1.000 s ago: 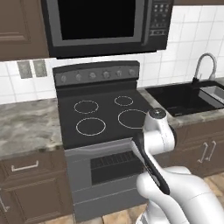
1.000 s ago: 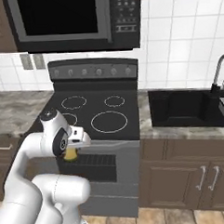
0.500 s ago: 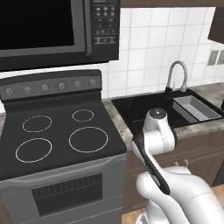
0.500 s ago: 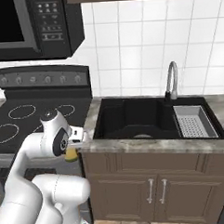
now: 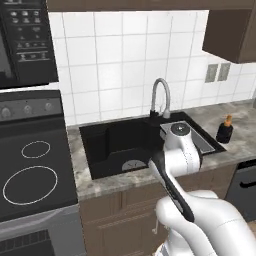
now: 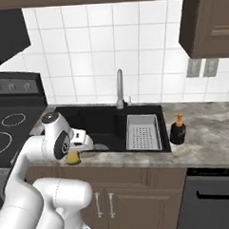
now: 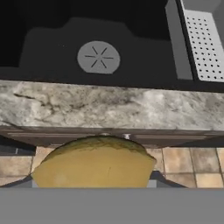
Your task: Restock the sink supplies by placing the sponge and soap dispenser on the counter and next to the sink. Make sure the soap dispenser is upright.
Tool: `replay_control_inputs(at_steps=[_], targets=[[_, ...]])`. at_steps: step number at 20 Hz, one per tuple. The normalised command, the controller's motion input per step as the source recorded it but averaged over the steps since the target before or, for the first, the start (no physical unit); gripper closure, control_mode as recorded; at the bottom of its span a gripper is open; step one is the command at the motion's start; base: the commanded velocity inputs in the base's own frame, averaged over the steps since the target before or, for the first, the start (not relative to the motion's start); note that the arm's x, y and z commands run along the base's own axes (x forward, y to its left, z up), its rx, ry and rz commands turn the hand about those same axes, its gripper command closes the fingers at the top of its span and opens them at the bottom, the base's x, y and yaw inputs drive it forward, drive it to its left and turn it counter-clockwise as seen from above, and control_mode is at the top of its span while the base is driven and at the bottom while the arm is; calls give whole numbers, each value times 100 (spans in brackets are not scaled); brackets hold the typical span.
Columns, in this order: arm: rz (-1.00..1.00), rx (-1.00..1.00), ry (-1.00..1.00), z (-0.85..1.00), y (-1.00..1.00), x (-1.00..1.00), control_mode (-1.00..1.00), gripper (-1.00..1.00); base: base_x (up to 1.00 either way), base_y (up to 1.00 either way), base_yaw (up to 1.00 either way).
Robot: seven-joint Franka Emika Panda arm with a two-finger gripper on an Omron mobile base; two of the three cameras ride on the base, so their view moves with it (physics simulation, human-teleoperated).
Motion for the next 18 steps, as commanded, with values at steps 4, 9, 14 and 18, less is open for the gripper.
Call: replay_control_inputs(at_steps=[4,9,14,18], targets=[[0,0,0,0,0,0,100,100,36,-100,0],[0,0,0,0,0,0,100,100,23,-100,0],[0,0,0,0,0,0,100,100,36,-80,4],[5,3,6,-10,-16,58,-100,100,14,-14,1]])
